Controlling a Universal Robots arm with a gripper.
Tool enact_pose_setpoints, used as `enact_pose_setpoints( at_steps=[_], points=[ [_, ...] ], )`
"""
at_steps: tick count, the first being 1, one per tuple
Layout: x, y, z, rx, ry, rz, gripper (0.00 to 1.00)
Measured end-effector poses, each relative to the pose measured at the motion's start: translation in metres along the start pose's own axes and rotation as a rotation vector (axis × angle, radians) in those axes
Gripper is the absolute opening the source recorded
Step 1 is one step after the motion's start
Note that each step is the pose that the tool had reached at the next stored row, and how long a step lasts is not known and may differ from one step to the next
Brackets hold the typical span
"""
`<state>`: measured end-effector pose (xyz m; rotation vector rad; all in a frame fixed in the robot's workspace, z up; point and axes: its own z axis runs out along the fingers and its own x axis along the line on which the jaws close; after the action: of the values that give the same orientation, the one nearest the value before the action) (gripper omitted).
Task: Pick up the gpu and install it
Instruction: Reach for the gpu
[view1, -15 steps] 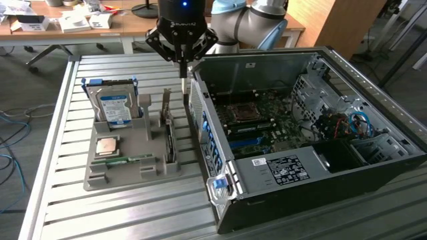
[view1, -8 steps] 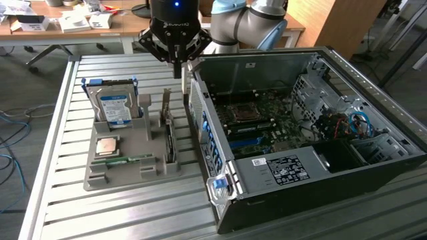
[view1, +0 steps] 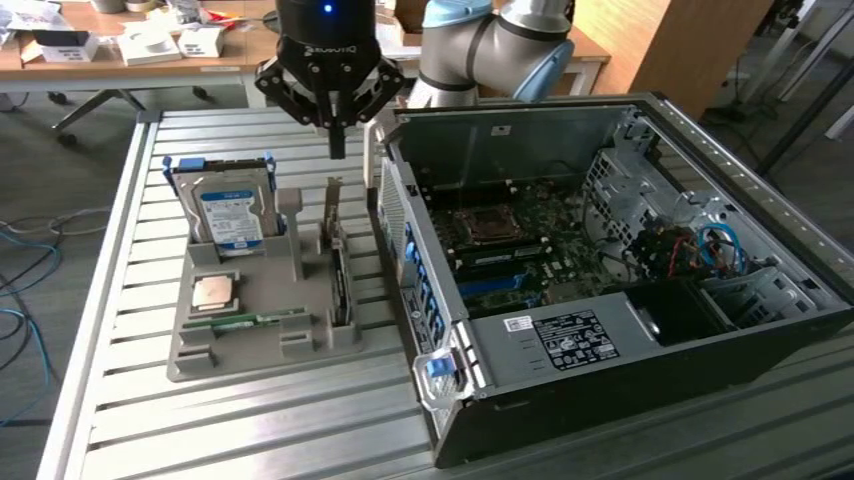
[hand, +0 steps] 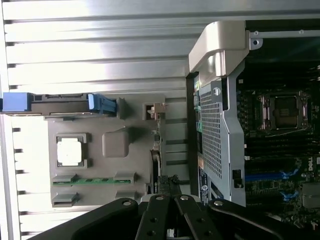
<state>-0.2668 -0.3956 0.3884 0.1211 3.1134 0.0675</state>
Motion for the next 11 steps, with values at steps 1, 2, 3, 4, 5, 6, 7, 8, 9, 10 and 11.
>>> enact_pose_setpoints(
  at_steps=[1,2,3,4,5,6,7,8,9,10,11],
  points=[
    [0.0010,-0.0001,0.0000,0.0000,-0.0001,0.000,0.11],
    [0.0011,-0.0001,0.0000,0.0000,0.0000,0.000,0.11],
    [0.0011,-0.0001,0.0000,0.0000,0.0000,0.000,0.11],
    [0.0011,-0.0001,0.0000,0.0000,0.0000,0.000,0.11],
    [0.0011,-0.0001,0.0000,0.0000,0.0000,0.000,0.11],
    [0.0012,-0.0001,0.0000,0.0000,0.0000,0.000,0.11],
    [0.0012,-0.0001,0.0000,0.0001,0.0000,0.000,0.11],
    [0.0013,-0.0003,-0.0001,0.0001,0.0001,0.000,0.11],
    [0.0013,-0.0013,-0.0001,0.0000,0.0001,0.000,0.11],
    [0.0012,-0.0028,-0.0002,0.0001,0.0001,0.000,0.11],
    [0.0011,-0.0045,-0.0002,0.0000,0.0001,0.000,0.11]
  ],
)
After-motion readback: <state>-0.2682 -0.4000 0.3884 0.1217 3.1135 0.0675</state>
